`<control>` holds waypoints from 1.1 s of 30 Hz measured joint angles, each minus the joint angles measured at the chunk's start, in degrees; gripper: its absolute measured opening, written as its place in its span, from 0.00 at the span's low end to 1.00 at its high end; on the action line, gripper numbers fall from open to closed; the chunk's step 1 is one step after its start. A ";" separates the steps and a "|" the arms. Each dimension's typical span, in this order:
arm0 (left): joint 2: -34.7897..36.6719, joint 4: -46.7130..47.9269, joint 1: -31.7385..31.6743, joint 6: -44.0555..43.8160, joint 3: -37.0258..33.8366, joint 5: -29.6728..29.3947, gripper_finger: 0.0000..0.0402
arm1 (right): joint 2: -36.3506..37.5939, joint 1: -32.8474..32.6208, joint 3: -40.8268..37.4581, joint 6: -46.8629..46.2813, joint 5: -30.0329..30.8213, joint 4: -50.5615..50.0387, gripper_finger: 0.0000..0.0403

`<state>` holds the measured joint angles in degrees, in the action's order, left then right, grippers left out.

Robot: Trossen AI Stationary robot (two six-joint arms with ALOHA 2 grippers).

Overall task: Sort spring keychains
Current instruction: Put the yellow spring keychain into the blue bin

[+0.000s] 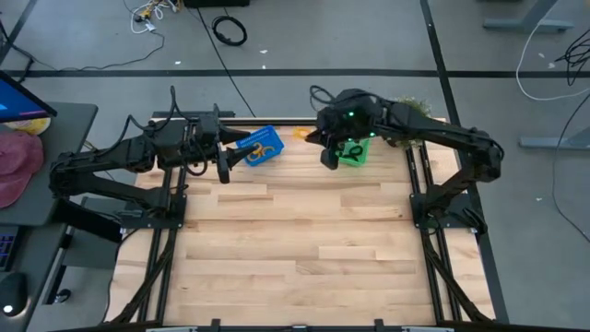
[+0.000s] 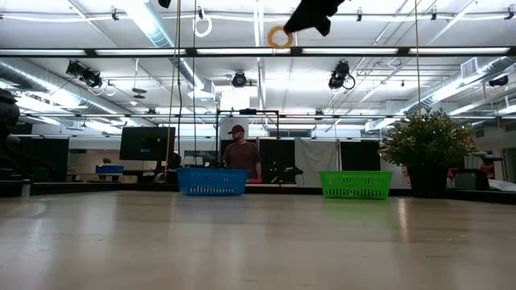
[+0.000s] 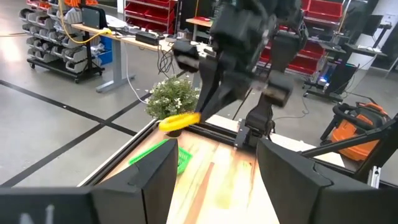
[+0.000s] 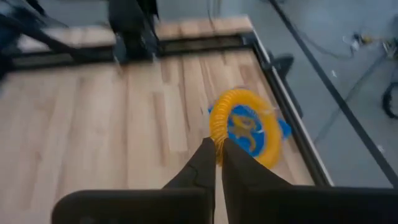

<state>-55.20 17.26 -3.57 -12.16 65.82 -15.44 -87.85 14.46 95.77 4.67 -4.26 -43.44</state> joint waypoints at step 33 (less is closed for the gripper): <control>0.02 -4.00 0.02 1.26 0.00 2.62 0.56 | 8.48 -2.82 -33.00 -31.36 -19.31 78.62 0.02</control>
<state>-55.18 13.25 -3.55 -10.90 65.82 -12.82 -79.37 11.63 62.78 -26.69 -23.57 35.18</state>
